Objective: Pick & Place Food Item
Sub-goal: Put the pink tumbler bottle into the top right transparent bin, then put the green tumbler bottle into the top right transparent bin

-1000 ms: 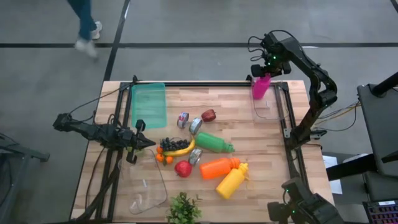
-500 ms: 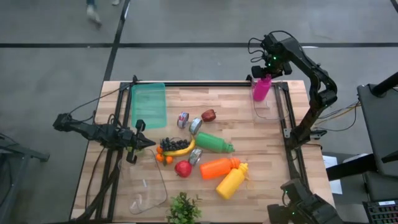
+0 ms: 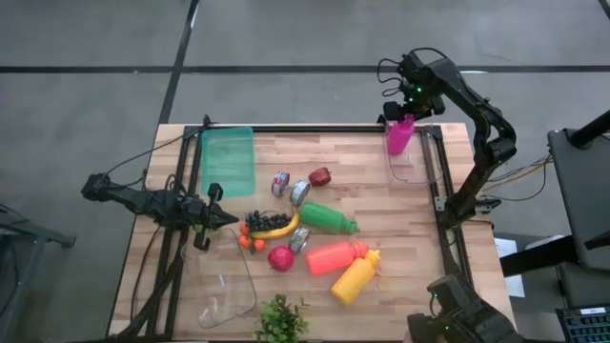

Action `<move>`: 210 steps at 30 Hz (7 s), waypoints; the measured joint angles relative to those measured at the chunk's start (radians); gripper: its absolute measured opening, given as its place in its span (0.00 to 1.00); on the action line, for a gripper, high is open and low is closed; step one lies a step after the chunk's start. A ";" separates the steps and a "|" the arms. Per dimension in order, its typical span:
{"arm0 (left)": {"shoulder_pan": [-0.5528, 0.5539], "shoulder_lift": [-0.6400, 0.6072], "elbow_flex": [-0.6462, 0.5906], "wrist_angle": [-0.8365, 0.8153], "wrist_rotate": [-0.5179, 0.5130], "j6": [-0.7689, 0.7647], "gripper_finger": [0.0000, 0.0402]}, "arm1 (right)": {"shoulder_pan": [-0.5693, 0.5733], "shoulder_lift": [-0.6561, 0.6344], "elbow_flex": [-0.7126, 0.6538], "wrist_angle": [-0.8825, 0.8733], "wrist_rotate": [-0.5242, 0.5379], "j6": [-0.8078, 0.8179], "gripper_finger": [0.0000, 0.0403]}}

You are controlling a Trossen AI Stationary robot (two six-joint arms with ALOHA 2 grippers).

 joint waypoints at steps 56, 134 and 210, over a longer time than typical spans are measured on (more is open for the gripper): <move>0.000 0.000 0.000 0.000 0.000 0.000 0.00 | 0.030 -0.071 0.000 -0.022 0.080 -0.015 0.65; 0.000 0.000 0.000 0.000 0.000 0.000 0.00 | 1.409 -0.472 -1.039 1.219 0.554 0.187 0.77; 0.000 0.000 0.000 0.000 0.000 0.000 0.00 | 1.322 -0.235 -1.039 1.348 0.293 0.191 0.57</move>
